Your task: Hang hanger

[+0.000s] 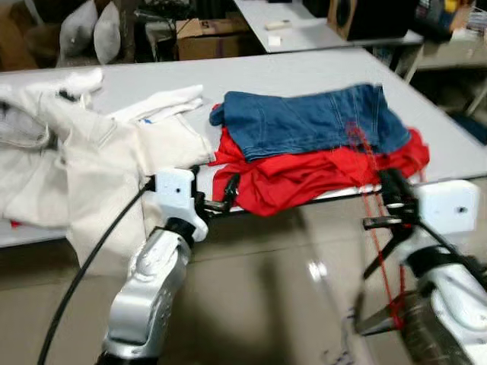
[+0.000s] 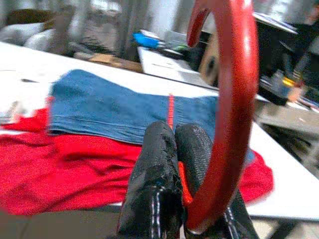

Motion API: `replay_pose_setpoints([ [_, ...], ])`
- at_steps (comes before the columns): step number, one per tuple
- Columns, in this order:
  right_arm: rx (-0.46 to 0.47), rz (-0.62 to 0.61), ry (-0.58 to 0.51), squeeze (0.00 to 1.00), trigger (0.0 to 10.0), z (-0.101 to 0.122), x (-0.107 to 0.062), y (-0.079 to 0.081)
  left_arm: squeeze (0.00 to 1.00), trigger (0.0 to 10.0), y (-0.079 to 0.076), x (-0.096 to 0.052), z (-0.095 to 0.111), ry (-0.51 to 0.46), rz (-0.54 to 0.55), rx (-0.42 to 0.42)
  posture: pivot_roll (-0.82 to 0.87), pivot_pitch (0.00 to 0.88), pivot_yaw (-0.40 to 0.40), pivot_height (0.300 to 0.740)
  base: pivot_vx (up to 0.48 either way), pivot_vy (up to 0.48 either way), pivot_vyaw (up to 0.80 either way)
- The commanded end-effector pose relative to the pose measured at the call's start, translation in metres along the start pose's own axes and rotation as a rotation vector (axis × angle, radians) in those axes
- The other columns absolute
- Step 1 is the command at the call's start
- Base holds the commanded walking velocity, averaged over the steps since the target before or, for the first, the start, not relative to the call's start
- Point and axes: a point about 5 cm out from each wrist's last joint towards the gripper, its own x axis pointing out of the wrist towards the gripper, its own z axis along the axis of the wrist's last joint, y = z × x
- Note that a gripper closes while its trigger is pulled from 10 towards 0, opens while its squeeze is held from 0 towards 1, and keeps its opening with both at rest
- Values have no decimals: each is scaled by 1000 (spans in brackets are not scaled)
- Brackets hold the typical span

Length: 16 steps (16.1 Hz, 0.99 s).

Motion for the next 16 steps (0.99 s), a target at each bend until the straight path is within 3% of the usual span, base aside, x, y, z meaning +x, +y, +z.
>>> replay_pose_setpoints([
  [1, 16, 46, 21, 0, 10000, -2, 2, 7, 0, 10000, 3, -3, 4, -2, 32, 21, -59, 40, -58, 740, 0, 0, 0],
  [3, 92, 43, 67, 0, 10000, -13, 6, 9, 0, 10000, 2, -6, 8, -5, 20, 37, -29, 72, -61, 740, 0, 0, 0],
  [6, 192, -98, 210, 0, 10000, -43, -13, -12, 0, 10000, -14, 1, 1, 24, -101, 47, -72, 48, 26, 740, 0, 160, -267],
  [8, 158, -131, 211, 0, 10000, -42, -18, -19, 0, 10000, -19, 8, 0, 32, -125, 16, -102, 54, 41, 740, 0, 480, -800],
  [9, 149, -212, 198, 0, 10000, -35, -19, -29, 0, 10000, -24, 23, -2, 37, -183, 1, -155, 81, 89, 740, 0, 480, -800],
  [10, 147, -231, 192, 0, 10000, -32, -22, -31, 0, 10000, -26, 26, -2, 36, -201, 0, -164, 78, 105, 740, 0, 480, -800],
  [13, 171, -255, 179, 0, 10000, -27, -34, -31, 0, 10000, -25, 26, -3, 70, -210, -20, -159, 81, 110, 740, 0, 0, -267],
  [16, 181, -204, 163, 0, 10000, -29, -21, -21, 35, 10000, -17, 25, -7, 59, -202, 3, -150, 40, 101, 740, 204, 0, 0],
])
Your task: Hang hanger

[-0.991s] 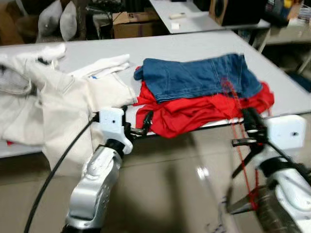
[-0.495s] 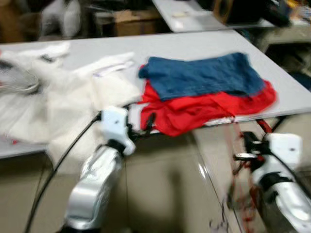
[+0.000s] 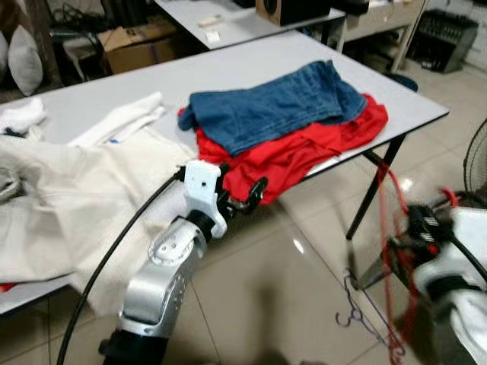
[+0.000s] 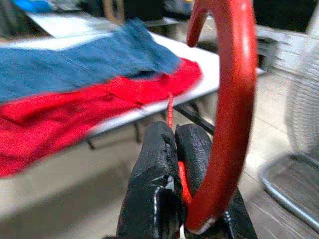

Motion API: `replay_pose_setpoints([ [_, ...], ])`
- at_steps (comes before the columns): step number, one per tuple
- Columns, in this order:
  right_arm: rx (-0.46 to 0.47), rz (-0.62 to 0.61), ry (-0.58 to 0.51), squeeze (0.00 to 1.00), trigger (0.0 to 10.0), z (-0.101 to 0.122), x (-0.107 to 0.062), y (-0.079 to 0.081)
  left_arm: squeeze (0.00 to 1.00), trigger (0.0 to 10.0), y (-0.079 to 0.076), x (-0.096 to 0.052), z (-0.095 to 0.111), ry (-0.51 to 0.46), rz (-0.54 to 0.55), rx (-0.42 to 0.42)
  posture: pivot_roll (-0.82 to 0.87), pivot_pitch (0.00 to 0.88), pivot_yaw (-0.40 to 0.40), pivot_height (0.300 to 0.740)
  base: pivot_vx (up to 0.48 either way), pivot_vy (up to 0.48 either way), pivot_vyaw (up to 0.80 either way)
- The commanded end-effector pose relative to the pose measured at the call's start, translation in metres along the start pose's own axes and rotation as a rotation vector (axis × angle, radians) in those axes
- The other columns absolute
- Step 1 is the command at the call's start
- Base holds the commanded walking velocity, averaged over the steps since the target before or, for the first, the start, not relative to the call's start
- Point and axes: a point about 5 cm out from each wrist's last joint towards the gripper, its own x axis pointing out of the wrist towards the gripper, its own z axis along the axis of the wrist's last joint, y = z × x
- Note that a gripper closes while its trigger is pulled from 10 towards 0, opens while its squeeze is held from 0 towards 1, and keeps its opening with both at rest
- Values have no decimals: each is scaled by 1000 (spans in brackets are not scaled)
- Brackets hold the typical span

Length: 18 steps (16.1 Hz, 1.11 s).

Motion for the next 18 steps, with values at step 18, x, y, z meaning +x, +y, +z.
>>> replay_pose_setpoints([
  [18, -125, 134, -11, 0, 10000, 4, 9, -8, 353, 10000, -9, -9, -8, -42, 120, -45, -140, 2, -65, 740, 391, 0, -444],
])
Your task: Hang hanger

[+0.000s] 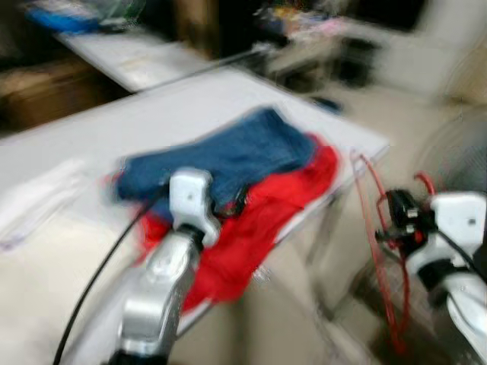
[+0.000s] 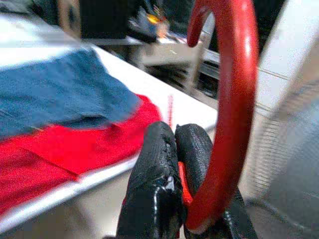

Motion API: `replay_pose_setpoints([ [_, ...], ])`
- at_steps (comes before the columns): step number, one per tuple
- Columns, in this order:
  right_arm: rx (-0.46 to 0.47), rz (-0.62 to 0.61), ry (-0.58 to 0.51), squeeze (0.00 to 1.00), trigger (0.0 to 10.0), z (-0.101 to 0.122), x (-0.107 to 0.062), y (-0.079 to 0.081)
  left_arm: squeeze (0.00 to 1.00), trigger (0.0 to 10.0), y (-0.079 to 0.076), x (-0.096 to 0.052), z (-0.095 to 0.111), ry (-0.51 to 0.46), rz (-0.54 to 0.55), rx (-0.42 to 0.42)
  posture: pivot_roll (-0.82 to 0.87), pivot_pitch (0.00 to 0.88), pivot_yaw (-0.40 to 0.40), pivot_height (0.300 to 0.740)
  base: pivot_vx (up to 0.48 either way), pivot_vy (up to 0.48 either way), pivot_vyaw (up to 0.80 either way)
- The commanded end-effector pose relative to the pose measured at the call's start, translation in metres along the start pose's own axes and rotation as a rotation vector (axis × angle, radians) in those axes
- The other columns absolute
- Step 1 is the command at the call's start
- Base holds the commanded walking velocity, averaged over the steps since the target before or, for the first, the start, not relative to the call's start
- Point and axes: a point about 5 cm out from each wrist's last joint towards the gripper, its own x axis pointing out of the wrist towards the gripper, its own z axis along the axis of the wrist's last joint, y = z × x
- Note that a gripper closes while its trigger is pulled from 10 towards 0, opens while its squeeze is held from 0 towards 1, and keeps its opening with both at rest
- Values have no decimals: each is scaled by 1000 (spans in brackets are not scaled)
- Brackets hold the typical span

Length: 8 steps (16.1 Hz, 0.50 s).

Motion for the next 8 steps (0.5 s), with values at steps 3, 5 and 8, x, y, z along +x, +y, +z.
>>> replay_pose_setpoints([
  [3, 3, 71, -2, 0, 10000, 3, 5, 3, 263, 10000, -16, -6, 20, -84, -27, 44, -120, 24, -78, 740, 94, 0, -263],
  [5, -8, 91, 5, 0, 10000, 2, 6, 9, 282, 10000, -11, -9, 20, -68, -15, 88, -112, 32, -51, 740, 0, -240, 0],
  [8, -18, 129, 8, 0, 10000, 0, 7, 17, 278, 10000, -3, -6, 24, -72, 8, 109, -98, 36, -13, 740, 0, -480, 800],
])
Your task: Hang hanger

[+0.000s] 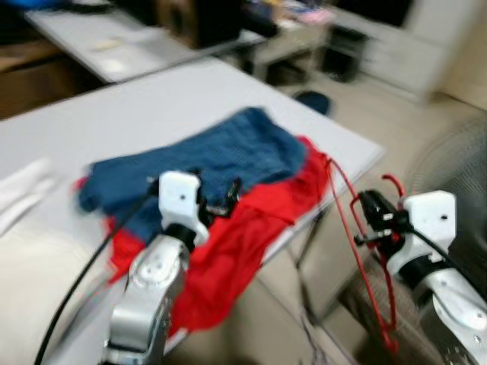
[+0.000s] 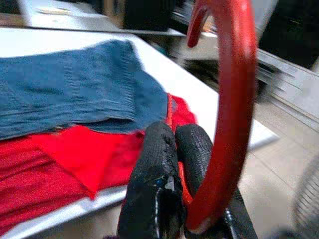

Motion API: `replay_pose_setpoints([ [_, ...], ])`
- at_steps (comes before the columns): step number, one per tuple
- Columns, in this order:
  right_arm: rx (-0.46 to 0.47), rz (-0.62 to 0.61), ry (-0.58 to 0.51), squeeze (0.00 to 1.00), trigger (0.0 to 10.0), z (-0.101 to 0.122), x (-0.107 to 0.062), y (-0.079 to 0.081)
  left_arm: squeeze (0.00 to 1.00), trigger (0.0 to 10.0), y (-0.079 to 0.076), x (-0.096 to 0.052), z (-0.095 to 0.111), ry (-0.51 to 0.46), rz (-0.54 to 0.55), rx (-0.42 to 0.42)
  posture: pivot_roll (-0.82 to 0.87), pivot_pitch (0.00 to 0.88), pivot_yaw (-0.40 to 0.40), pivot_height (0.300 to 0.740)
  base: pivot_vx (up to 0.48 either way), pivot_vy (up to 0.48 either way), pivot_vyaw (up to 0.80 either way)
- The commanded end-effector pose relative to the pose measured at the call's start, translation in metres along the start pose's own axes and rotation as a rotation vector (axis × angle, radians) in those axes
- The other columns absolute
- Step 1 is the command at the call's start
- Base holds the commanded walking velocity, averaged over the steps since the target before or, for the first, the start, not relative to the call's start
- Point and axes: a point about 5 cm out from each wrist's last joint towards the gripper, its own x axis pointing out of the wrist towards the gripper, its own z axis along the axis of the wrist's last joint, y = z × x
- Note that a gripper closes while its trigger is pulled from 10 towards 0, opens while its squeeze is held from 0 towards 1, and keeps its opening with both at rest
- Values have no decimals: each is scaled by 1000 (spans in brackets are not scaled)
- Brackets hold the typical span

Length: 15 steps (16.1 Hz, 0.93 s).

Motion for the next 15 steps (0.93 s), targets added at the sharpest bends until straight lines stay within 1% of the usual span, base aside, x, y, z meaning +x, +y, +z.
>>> replay_pose_setpoints([
  [1, -22, -21, 14, 0, 10000, -3, -1, -6, 275, 10000, -8, 5, 1, 3, -24, -26, -96, 37, 0, 740, 0, -480, 800],
  [2, -17, -43, 19, 0, 10000, -6, 0, -9, 255, 10000, -8, 8, -2, 36, -34, -65, -93, 34, 20, 740, 0, 480, 800],
  [4, -27, -69, 25, 0, 10000, -9, 0, -13, 255, 10000, -7, 11, -3, 43, -43, -44, -92, 27, 45, 740, 0, 480, 800],
  [5, -7, -84, 28, 0, 10000, -10, 0, -15, 235, 10000, -7, 12, -3, 49, -41, -36, -93, 25, 48, 740, 0, 0, 0],
  [6, 5, -96, 27, 0, 10000, -10, 1, -18, 192, 10000, -7, 16, -6, 78, -54, -51, -96, 20, 58, 740, 0, 0, 0],
  [7, 4, -95, 28, 0, 10000, -10, 1, -18, 157, 10000, -7, 17, -7, 84, -60, -58, -98, 16, 64, 740, 0, 0, 0],
  [8, -4, -90, 27, 0, 10000, -9, 2, -18, 145, 10000, -5, 20, -9, 101, -55, -49, -101, 12, 71, 740, 0, 0, 0],
  [9, -10, -88, 24, 0, 10000, -9, 2, -18, 149, 10000, -5, 23, -9, 91, -60, -50, -101, 12, 71, 740, 0, 0, 0],
  [10, -12, -89, 25, 0, 10000, -10, 2, -17, 153, 10000, -4, 25, -8, 78, -55, -75, -104, 6, 75, 740, 0, 0, 0],
  [11, -13, -89, 25, 0, 10000, -10, 2, -14, 153, 10000, -2, 27, -8, 71, -32, -121, -105, 6, 76, 740, 0, 0, 0],
  [12, -19, -85, 27, 0, 10000, -11, 2, -13, 161, 10000, 0, 28, -10, 88, -36, -117, -107, 1, 73, 740, 0, 0, 0],
  [13, -20, -84, 28, 0, 10000, -11, 3, -12, 157, 10000, 0, 29, -10, 95, -49, -107, -107, 1, 73, 740, 0, 0, 0],
  [14, -25, -79, 31, 0, 10000, -11, 4, -12, 157, 10000, -5, 34, -10, 110, -134, -28, -103, 0, 68, 740, 0, 0, 0],
  [15, -30, -78, 33, 0, 10000, -11, 5, -13, 176, 10000, -4, 41, -9, 106, -185, 39, -106, 0, 72, 740, 0, 0, 0],
])
